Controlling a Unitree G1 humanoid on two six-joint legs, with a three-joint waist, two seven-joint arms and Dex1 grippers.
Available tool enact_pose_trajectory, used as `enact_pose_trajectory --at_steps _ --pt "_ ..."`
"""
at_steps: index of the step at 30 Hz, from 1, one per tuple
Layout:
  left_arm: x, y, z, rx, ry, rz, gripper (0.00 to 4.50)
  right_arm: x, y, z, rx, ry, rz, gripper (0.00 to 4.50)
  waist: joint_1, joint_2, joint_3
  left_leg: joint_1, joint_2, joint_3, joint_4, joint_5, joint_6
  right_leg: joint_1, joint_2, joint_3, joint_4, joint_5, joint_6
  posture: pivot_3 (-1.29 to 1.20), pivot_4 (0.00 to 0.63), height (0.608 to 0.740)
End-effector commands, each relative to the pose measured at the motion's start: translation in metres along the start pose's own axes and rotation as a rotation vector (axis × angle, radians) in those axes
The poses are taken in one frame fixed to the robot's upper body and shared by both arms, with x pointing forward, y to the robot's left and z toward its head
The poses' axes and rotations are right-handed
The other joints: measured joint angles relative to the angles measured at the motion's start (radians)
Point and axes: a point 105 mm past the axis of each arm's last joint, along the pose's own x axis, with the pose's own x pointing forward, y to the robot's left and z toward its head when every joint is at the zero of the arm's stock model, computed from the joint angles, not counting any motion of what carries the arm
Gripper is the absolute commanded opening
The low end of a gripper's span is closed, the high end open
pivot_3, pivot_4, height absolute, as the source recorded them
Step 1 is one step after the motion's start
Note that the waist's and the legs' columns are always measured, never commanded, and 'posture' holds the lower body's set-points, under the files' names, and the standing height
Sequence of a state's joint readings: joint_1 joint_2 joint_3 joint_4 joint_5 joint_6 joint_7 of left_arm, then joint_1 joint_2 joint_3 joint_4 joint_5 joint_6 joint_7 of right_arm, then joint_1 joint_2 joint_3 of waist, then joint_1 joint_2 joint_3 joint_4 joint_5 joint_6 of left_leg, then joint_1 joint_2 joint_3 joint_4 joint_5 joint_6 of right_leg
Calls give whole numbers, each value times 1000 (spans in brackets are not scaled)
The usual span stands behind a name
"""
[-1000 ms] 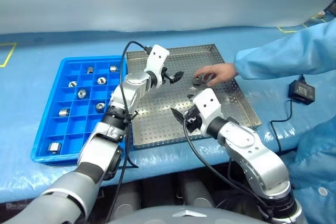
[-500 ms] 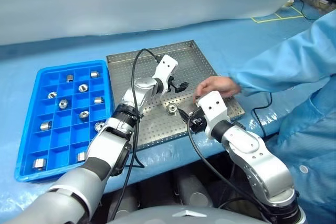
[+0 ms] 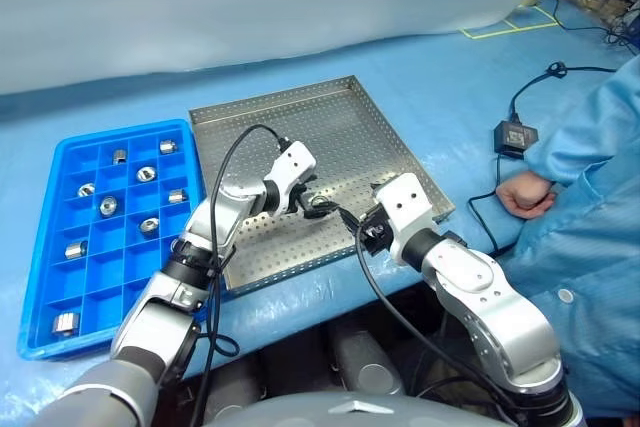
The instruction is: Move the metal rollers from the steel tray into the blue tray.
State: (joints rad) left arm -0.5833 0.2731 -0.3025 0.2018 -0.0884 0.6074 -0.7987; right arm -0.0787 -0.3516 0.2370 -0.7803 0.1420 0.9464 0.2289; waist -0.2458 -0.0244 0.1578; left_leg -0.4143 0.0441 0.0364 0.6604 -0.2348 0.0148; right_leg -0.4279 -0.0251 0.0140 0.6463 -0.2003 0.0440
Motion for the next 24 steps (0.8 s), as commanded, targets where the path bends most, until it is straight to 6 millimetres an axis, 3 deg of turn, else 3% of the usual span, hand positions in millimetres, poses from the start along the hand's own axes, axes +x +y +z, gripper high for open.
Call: enact_pose_trajectory --at_steps 1,3,7,11,14,20,24 --pt "8 -1 4 -17 -7 35 4307 2 2 10 -23 -40 21 3728 7 0 0 0 0 0 0 0 1 0 0 0 0 1 1 -265 150 740" --pt "11 0 0 -39 2 53 3906 3 3 11 -28 -43 27 3728 14 0 0 0 -1 0 1 0 1 0 -1 1 -1 1 2 -265 150 740" --pt "15 -8 0 -48 -8 12 2591 3 2 12 -31 -42 30 3728 15 0 0 -1 -4 0 0 0 1 0 -1 1 -1 1 2 -266 150 740" --pt "15 -8 -2 -51 -8 19 2591 3 3 10 -27 -33 34 3728 15 0 0 0 -4 0 0 0 1 0 0 1 -1 1 2 -269 150 740" --pt "14 -8 -2 -50 -11 16 1841 3 3 6 -25 -19 43 3728 16 0 0 -1 -5 1 0 0 1 0 0 1 -1 1 2 -268 150 740" --pt "9 -8 4 -38 -36 19 1840 3 4 -5 -4 20 62 3728 15 0 0 0 -4 1 0 0 1 0 0 1 -1 1 2 -267 150 740" --pt "-3 -6 13 -27 -74 32 1840 5 1 -25 21 102 77 3728 17 0 0 -1 -5 1 0 0 1 0 -1 1 -1 1 2 -252 150 740"
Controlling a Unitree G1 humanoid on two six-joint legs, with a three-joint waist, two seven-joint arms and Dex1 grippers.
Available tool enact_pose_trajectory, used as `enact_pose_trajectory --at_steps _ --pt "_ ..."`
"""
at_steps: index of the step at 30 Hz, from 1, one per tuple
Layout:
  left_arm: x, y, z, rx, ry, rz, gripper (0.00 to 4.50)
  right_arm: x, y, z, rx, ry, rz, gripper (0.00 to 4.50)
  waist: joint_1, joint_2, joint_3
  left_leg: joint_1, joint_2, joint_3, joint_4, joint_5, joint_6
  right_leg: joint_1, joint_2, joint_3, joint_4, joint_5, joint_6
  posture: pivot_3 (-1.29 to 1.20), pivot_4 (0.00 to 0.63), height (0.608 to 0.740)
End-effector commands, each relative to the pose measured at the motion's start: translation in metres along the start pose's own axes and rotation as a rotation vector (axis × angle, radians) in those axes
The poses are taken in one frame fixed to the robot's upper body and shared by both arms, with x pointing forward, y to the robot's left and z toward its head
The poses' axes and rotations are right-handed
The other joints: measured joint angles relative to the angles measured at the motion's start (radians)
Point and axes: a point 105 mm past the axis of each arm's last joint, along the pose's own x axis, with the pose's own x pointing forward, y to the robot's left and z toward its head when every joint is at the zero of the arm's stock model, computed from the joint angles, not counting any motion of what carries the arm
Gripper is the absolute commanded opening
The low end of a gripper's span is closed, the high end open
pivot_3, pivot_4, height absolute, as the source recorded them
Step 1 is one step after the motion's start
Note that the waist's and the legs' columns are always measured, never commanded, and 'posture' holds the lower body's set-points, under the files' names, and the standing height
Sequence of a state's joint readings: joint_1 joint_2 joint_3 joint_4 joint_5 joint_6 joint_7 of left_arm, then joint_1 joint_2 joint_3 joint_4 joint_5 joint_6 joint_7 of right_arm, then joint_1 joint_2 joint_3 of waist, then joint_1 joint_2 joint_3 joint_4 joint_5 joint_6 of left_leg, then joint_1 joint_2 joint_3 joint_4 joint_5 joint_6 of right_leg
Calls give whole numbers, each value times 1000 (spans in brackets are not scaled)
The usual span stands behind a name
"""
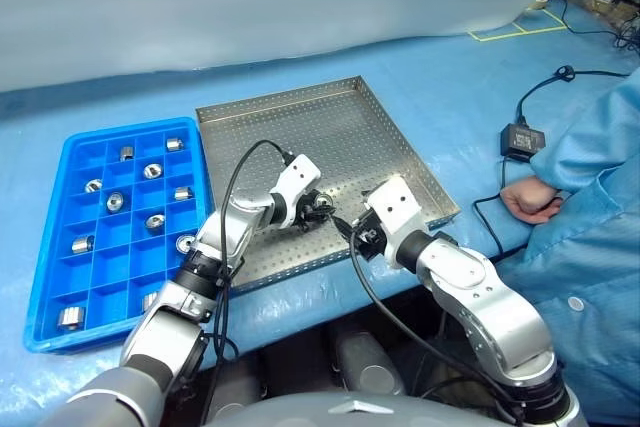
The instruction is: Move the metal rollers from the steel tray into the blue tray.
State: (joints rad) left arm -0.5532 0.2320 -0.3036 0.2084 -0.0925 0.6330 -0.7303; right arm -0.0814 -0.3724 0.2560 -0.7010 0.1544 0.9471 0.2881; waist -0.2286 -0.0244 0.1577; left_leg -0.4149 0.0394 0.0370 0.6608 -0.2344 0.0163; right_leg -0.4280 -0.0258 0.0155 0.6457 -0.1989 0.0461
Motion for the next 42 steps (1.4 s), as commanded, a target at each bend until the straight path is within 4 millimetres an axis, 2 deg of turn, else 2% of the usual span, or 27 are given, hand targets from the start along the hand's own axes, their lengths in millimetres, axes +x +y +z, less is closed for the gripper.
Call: enact_pose_trajectory --at_steps 1,4,8,12,16,20,22,24,30,36,42 --pt "-16 -1 25 34 -98 2 1840 -1 -5 -7 6 25 9 3728 0 0 0 0 0 0 0 0 0 0 0 0 0 0 0 -252 150 740" --pt "-35 2 35 49 -138 35 1840 0 5 -3 20 -2 99 3728 -1 0 0 0 1 0 0 0 0 0 0 0 0 0 0 -235 150 740" --pt "-73 3 50 57 -223 103 1840 -6 28 19 58 -133 304 3728 4 0 0 1 4 0 0 0 0 0 1 0 1 0 0 -191 150 740" --pt "-113 19 55 38 -280 339 1840 -11 37 36 75 -231 421 3728 36 0 0 1 5 0 0 0 0 0 1 0 1 0 0 -98 150 740" --pt "-158 31 42 -25 -298 617 1840 1 33 38 58 -228 438 3728 88 0 0 2 4 1 0 0 0 1 1 0 1 0 0 10 150 740" --pt "-198 42 19 -109 -264 871 1840 10 33 38 45 -217 468 3728 166 -1 0 2 4 1 0 0 0 0 2 0 1 0 -1 89 150 740" --pt "-218 45 2 -154 -213 987 1840 14 35 39 34 -211 491 3728 198 -2 0 2 3 1 0 0 0 0 2 -1 1 0 -2 130 150 740" --pt "-231 45 -10 -182 -173 1052 1840 17 36 40 23 -209 508 3728 224 -2 0 2 3 1 0 0 0 1 2 -1 0 0 -2 145 150 740" --pt "-239 40 -31 -232 -93 1111 1840 22 36 41 8 -207 521 3728 277 -4 -1 1 3 0 3 0 0 2 0 -3 -1 -4 -9 162 150 740" --pt "-231 42 -29 -246 -108 1075 1840 21 38 40 13 -207 516 3728 275 -5 -2 1 4 1 3 0 0 2 1 -3 0 -3 -10 141 150 740" --pt "-216 43 -40 -263 -54 1015 1840 19 37 42 11 -215 495 3728 270 -5 -2 1 3 1 2 0 0 2 1 -3 -1 -3 -11 125 150 740"
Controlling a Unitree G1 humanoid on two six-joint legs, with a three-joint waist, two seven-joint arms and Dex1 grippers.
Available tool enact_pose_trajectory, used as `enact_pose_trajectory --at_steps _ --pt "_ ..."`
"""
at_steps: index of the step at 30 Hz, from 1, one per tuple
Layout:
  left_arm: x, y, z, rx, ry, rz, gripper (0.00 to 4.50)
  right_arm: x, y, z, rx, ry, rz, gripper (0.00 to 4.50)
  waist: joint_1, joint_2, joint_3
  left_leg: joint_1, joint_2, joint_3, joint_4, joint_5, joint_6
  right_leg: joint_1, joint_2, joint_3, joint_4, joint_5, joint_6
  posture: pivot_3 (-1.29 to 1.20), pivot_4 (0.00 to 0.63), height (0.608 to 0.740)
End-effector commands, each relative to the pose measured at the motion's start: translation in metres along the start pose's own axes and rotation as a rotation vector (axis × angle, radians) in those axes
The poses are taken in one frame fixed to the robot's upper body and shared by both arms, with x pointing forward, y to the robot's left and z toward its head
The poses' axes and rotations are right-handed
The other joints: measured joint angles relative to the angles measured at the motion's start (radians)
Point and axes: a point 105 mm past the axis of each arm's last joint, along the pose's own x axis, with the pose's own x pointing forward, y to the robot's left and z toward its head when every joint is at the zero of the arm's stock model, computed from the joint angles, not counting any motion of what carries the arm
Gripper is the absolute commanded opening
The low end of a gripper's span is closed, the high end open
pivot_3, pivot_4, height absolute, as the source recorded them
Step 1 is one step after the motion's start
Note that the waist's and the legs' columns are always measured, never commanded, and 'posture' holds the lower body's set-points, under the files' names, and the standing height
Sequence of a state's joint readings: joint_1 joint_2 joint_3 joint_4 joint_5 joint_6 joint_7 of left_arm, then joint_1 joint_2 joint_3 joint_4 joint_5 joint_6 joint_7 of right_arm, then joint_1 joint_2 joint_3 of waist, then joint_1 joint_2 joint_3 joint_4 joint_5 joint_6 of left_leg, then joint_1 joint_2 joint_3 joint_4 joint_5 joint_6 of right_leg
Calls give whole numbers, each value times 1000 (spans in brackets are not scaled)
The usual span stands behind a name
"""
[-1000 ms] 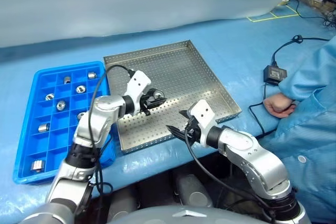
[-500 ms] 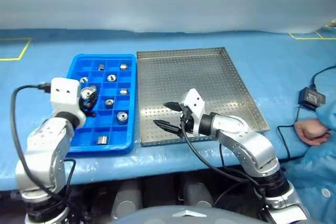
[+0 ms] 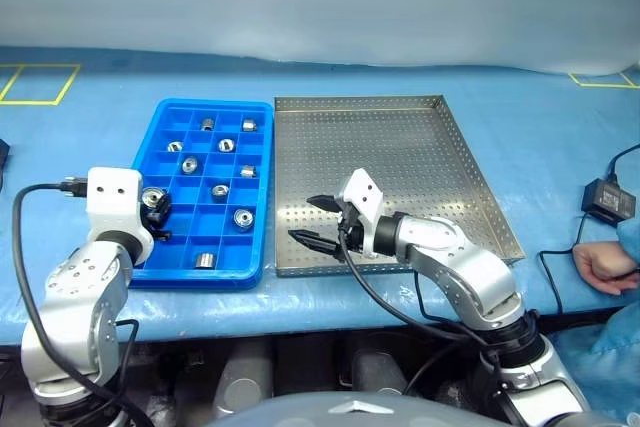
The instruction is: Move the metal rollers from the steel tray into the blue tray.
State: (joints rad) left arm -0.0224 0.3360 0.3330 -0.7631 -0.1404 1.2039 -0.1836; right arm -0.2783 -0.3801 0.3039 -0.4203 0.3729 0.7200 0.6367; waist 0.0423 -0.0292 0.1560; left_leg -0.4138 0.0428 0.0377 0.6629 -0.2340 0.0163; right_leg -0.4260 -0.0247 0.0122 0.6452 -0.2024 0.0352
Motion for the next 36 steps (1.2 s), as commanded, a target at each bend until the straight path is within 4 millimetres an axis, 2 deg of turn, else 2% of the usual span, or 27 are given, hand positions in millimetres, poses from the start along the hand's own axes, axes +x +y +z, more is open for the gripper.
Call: enact_pose_trajectory --at_steps 1,3,4,7,10,14,16,20,22,26,34,36 --pt "1 -5 2 23 -16 -28 1840 -3 3 14 -39 -53 -8 3728 -2 0 0 0 0 0 0 0 0 0 0 0 0 0 0 118 150 740" --pt "2 -7 -1 29 -10 -39 1840 -5 2 15 -41 -53 -14 3728 -3 0 0 0 0 0 0 0 0 0 0 0 0 0 0 112 150 740" --pt "3 -8 -1 26 -11 -41 2566 -5 2 15 -43 -53 -17 3728 -4 0 0 0 0 0 0 0 0 0 0 0 0 0 0 112 150 740" --pt "5 -4 9 -29 -73 -8 3419 -6 1 15 -47 -50 -28 3728 -3 0 0 0 1 0 0 0 0 0 0 0 0 0 0 111 150 740" --pt "5 -10 21 -75 -145 -47 3419 -6 0 15 -54 -41 -37 3728 -3 0 0 0 1 0 0 0 0 0 0 0 0 0 0 108 150 740" --pt "5 -22 26 -67 -179 -113 3419 -7 -2 14 -65 -33 -51 3728 -5 0 0 0 0 1 0 0 0 0 0 0 0 0 0 97 150 740" --pt "3 -35 29 -63 -201 -196 3419 -9 -5 14 -71 -29 -62 3728 -6 0 0 0 0 0 0 0 0 0 0 0 0 0 0 93 150 740" --pt "-10 -91 20 102 -199 -527 3419 -15 -13 16 -50 -20 -58 3728 -7 0 0 0 0 1 0 0 0 0 0 0 0 0 -1 80 150 740" --pt "-10 -103 16 138 -192 -586 3419 -19 -20 15 -84 12 -74 3728 -7 0 0 0 1 1 0 0 0 0 -1 1 0 0 -1 77 150 740" --pt "0 -107 17 144 -204 -594 3419 -23 -37 14 -96 39 -143 3728 -11 0 0 0 1 3 0 0 0 -1 0 1 0 0 -1 62 150 740" --pt "4 -119 18 123 -218 -662 3419 -25 -43 10 -67 21 -187 3728 -23 0 0 -1 1 3 -1 0 0 -2 1 1 -1 0 -2 26 150 740" --pt "2 -123 18 120 -221 -703 3800 -25 -43 9 -56 16 -192 3728 -25 0 0 -1 1 3 -1 0 0 -2 1 1 -1 0 -2 19 150 740"
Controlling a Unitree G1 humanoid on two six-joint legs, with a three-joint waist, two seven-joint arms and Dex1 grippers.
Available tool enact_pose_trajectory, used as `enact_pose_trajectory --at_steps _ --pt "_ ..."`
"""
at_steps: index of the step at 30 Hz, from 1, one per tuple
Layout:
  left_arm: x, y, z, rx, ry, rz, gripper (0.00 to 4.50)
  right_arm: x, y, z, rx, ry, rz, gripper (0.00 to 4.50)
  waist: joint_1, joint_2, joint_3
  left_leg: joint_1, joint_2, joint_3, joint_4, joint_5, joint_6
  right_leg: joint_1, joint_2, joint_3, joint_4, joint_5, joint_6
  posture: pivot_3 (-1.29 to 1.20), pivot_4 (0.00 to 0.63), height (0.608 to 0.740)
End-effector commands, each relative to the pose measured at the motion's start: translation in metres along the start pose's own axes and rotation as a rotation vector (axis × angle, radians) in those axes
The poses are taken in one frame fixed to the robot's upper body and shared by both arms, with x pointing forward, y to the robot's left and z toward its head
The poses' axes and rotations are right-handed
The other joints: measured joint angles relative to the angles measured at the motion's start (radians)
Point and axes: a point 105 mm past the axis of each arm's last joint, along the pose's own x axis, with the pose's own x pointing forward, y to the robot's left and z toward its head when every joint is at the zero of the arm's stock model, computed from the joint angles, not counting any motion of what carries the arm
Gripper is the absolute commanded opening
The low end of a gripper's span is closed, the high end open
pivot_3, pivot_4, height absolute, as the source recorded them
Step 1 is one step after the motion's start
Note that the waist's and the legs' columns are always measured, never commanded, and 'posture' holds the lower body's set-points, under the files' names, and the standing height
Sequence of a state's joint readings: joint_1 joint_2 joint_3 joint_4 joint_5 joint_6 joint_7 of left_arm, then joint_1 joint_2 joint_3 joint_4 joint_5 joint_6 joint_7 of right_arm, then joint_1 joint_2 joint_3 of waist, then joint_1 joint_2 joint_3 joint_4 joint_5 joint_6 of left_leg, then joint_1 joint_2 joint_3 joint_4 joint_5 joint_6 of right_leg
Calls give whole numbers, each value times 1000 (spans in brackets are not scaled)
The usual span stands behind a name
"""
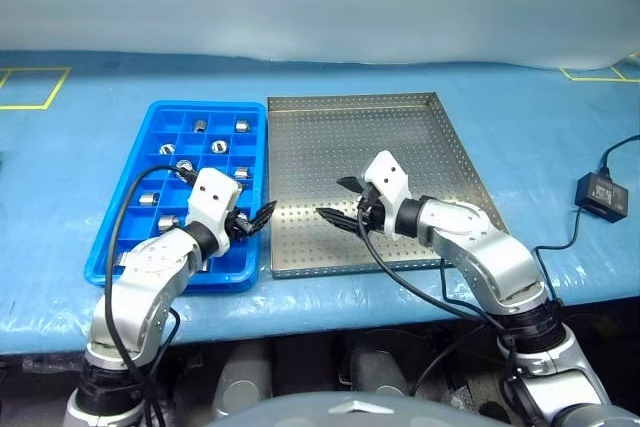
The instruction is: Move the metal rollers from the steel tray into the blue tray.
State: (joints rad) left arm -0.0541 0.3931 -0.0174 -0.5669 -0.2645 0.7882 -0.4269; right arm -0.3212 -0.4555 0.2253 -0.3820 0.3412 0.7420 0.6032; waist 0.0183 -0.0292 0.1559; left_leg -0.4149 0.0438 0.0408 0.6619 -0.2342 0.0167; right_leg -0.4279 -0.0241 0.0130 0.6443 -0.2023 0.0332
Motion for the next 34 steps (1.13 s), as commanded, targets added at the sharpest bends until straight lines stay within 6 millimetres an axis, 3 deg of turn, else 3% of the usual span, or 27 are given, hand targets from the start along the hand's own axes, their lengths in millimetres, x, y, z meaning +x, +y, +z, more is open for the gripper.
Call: enact_pose_trajectory --at_steps 1,2,3,5,34 --pt "1 -9 11 13 -52 -75 4011 -4 -5 8 -3 -45 -30 3728 -2 0 0 0 0 0 0 0 0 0 0 0 0 0 0 12 150 740" --pt "1 -9 11 18 -52 -80 4321 -4 -5 7 -2 -45 -32 3728 -3 0 0 0 0 0 0 0 0 0 0 0 0 0 0 10 150 740" --pt "1 -9 12 21 -52 -81 4500 -4 -6 7 -1 -44 -39 4072 -5 0 0 0 0 0 1 0 0 0 0 0 0 0 0 5 150 740" --pt "2 -8 13 23 -53 -80 4500 -5 -8 7 5 -45 -58 4471 -7 0 0 1 0 0 1 0 0 0 0 0 1 0 0 1 150 740" --pt "2 -11 8 12 -59 -62 4500 -4 -10 6 -33 -30 -78 4471 -29 0 0 1 0 1 0 0 0 0 0 0 0 0 1 30 150 740"
